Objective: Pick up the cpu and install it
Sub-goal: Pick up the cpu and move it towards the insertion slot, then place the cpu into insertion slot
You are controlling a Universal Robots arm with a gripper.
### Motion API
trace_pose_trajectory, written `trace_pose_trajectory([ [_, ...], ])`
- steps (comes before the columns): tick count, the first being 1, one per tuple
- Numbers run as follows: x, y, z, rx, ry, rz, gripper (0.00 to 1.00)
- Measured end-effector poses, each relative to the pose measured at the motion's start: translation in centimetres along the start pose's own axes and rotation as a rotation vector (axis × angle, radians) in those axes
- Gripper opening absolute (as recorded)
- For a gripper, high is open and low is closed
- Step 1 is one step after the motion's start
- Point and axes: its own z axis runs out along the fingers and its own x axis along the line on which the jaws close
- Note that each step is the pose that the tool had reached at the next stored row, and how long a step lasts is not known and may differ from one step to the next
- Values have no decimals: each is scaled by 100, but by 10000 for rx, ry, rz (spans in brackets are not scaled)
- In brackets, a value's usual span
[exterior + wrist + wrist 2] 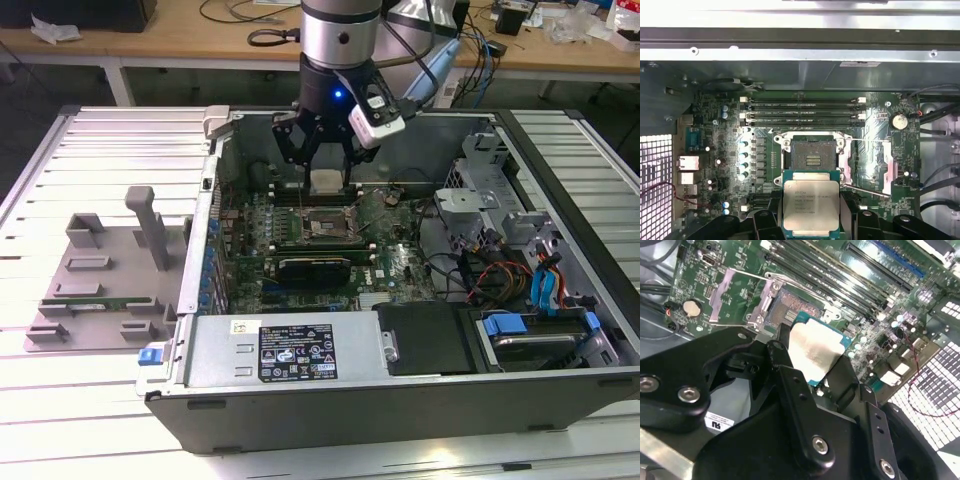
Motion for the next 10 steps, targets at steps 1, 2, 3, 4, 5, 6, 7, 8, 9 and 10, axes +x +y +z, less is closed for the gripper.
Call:
trace_pose_trajectory([
  [1, -17, 1, -1, 7, 2, 1, 55],
  [2, -28, 1, 0, 8, 2, 2, 55],
  [3, -40, 1, 0, 8, 2, 1, 55],
  [4, -43, 1, 0, 8, 2, 2, 55],
  [5, -47, 1, 0, 8, 2, 2, 55],
  [6, -51, 1, 0, 8, 2, 1, 55],
  [7, -55, 2, 0, 8, 2, 2, 55],
  [8, -59, 2, 0, 8, 2, 2, 55],
  [9, -63, 1, 1, 8, 1, 2, 55],
  [10, -68, 1, 0, 8, 2, 2, 55],
])
